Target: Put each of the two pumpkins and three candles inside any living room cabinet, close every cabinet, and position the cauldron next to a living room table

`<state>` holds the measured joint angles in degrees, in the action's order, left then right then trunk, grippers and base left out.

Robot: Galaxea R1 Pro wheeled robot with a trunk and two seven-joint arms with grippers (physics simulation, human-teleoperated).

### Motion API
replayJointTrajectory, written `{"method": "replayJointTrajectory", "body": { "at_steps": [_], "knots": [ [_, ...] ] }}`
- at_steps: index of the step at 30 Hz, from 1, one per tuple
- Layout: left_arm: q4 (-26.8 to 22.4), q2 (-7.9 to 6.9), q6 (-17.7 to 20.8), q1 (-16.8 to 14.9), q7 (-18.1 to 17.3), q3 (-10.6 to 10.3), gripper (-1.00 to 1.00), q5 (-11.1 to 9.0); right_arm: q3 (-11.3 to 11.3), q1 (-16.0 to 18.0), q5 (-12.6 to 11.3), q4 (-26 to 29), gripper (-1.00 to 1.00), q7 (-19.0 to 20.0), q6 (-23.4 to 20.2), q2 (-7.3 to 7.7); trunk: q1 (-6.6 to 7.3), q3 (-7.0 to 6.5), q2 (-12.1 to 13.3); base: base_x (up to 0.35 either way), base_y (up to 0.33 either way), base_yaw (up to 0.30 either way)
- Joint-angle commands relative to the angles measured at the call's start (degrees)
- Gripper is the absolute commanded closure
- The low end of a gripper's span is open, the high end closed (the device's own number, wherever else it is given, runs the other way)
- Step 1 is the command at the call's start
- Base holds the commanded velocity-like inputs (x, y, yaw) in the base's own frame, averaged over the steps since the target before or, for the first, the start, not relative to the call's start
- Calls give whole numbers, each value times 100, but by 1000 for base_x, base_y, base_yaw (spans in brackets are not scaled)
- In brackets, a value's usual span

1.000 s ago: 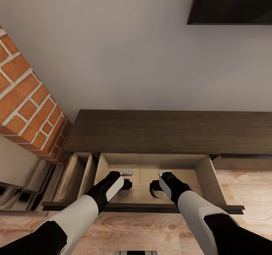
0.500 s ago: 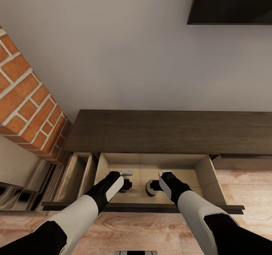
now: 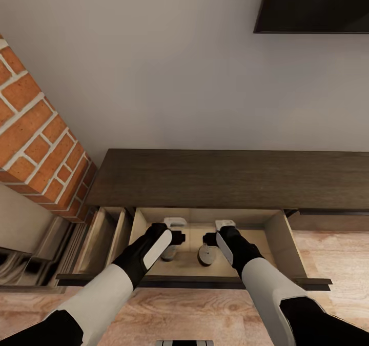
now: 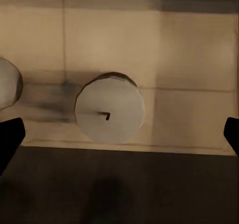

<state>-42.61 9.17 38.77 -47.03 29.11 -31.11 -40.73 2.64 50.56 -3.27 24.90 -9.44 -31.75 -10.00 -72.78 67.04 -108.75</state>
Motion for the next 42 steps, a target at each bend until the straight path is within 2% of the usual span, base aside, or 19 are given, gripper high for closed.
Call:
{"method": "replayJointTrajectory", "body": {
  "at_steps": [1,3,9,13,18,22,25,26,27,28,31,33,35,38,42],
  "knots": [
    [-151,-3,47,44,110,2,-100,-6,2,-65,3,162,-100,-1,-37,0,0,0,0,0,0,0],
    [-467,-7,150,142,346,7,-100,-17,3,-282,7,669,-100,-1,-301,0,0,0,0,0,0,0],
    [-740,-18,243,228,553,12,-100,-26,-9,-832,5,2122,-100,-3,-1337,0,0,0,0,0,0,0],
    [-786,-19,260,242,593,17,-100,-24,-14,-1061,12,2620,-100,-5,-1752,0,0,0,0,0,0,0],
    [-993,-30,270,294,618,60,-100,-23,-21,-1273,9,3106,-100,5,-2018,0,0,0,0,0,0,0],
    [-1757,-54,432,602,720,158,-100,2,-23,-1657,-10,4253,-100,28,-2551,9,0,0,0,0,0,0],
    [-2358,-101,555,832,897,186,-100,3,-18,-2012,-43,5226,-100,38,-2825,77,0,0,0,0,0,0],
    [-2800,-163,608,1008,1033,193,-100,0,-9,-2290,-55,5792,-100,46,-2825,107,0,0,0,0,0,0],
    [-3031,-192,627,1102,1097,195,-100,-1,-10,-2417,-60,5988,-100,57,-2825,121,0,0,0,0,0,0],
    [-3540,-245,654,1332,1209,198,-100,5,-13,-2609,-61,6270,-100,136,-2825,143,0,0,0,0,0,0],
    [-4117,-300,669,1642,1317,200,-100,17,-15,-2774,-61,6516,-100,336,-2825,188,0,0,0,0,0,0],
    [-4344,-323,659,1779,1351,199,-100,22,-16,-2836,-61,6608,-100,499,-2825,231,0,0,0,-27,-4,0],
    [-4584,-347,636,1928,1377,191,-100,27,-18,-2902,-60,6706,-100,769,-2825,392,0,0,0,-167,-60,0],
    [-4676,-352,626,1989,1388,180,-100,29,-21,-2923,-60,6746,-100,893,-2666,512,0,0,0,-247,-94,0],
    [-4712,-354,612,2018,1393,157,-100,30,-20,-2921,-60,6765,-100,953,-2378,574,0,0,0,-293,-110,0]
  ]
}}
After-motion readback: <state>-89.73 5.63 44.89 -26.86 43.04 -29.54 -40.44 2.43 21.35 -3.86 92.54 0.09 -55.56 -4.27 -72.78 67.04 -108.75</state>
